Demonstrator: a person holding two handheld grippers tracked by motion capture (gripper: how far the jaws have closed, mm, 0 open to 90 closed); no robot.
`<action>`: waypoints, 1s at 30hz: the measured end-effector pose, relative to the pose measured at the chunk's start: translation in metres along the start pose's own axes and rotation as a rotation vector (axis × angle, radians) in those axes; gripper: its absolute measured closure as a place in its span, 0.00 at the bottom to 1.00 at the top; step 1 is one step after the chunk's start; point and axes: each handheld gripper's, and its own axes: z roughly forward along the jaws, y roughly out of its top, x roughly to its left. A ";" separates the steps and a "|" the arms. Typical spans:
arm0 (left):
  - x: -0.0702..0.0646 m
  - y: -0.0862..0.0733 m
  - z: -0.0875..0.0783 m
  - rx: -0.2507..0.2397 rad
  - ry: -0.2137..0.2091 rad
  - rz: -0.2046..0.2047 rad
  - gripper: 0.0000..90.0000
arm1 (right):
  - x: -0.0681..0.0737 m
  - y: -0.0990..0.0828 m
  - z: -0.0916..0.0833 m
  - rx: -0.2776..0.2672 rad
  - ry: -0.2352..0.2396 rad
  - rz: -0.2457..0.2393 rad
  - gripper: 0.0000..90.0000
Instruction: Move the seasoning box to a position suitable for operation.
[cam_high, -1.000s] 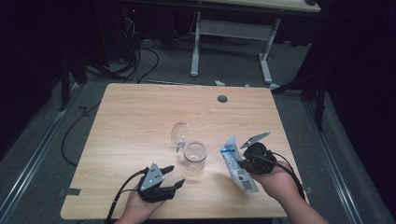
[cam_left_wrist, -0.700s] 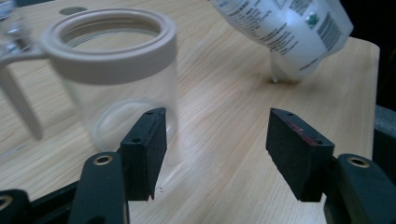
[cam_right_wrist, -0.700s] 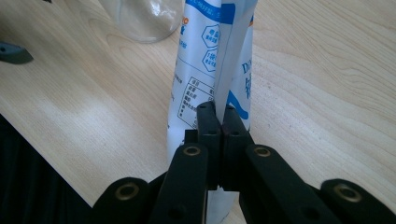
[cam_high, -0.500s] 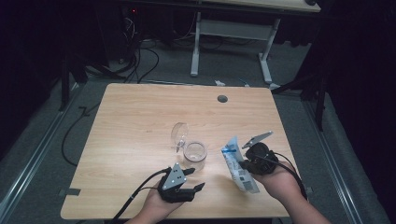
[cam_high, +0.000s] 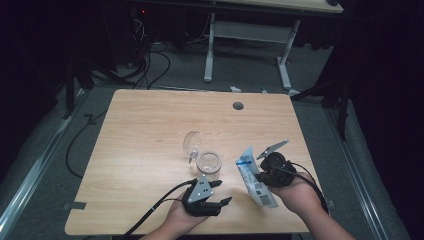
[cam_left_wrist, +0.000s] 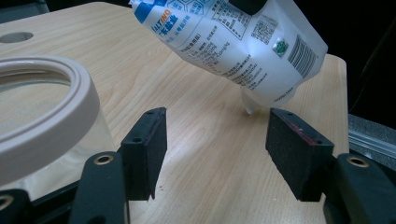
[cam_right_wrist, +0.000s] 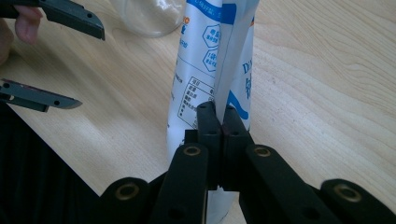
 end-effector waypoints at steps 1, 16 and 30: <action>-0.001 -0.002 -0.003 -0.005 -0.001 0.001 0.43 | 0.001 0.001 -0.001 0.004 0.001 0.004 1.00; 0.001 -0.007 -0.010 -0.023 0.007 0.013 0.39 | 0.016 0.018 -0.007 0.003 0.010 -0.017 1.00; -0.012 -0.013 0.003 -0.005 -0.028 0.043 0.34 | 0.030 0.032 -0.016 0.032 0.028 -0.024 1.00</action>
